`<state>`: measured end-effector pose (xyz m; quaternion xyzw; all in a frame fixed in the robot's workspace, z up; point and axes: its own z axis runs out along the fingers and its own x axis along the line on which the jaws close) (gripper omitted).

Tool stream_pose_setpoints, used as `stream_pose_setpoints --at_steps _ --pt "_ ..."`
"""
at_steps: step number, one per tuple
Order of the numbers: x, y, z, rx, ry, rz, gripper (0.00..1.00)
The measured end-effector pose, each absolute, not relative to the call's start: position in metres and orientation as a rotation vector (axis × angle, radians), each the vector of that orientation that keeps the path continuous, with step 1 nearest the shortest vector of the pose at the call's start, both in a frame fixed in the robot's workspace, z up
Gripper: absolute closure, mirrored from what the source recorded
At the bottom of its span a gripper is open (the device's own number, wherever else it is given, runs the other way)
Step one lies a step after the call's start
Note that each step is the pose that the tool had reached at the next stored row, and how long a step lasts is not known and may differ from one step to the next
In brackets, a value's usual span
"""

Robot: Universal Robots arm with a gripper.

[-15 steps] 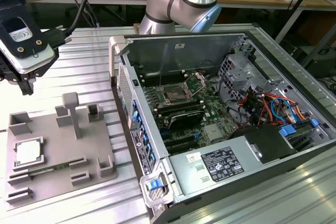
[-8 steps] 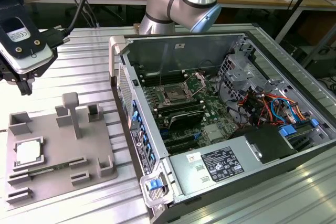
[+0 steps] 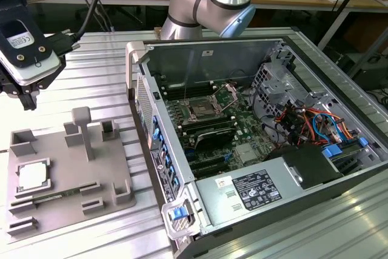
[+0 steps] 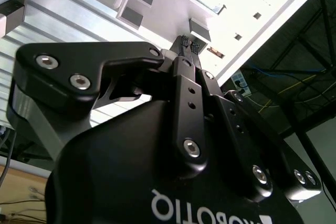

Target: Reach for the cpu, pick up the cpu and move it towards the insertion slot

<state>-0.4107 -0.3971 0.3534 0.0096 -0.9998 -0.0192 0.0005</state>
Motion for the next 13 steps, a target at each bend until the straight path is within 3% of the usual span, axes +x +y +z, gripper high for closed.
stream_pose_setpoints --at_steps 13 --pt "-0.4169 -0.3971 0.3534 0.030 -3.140 -0.060 0.89"
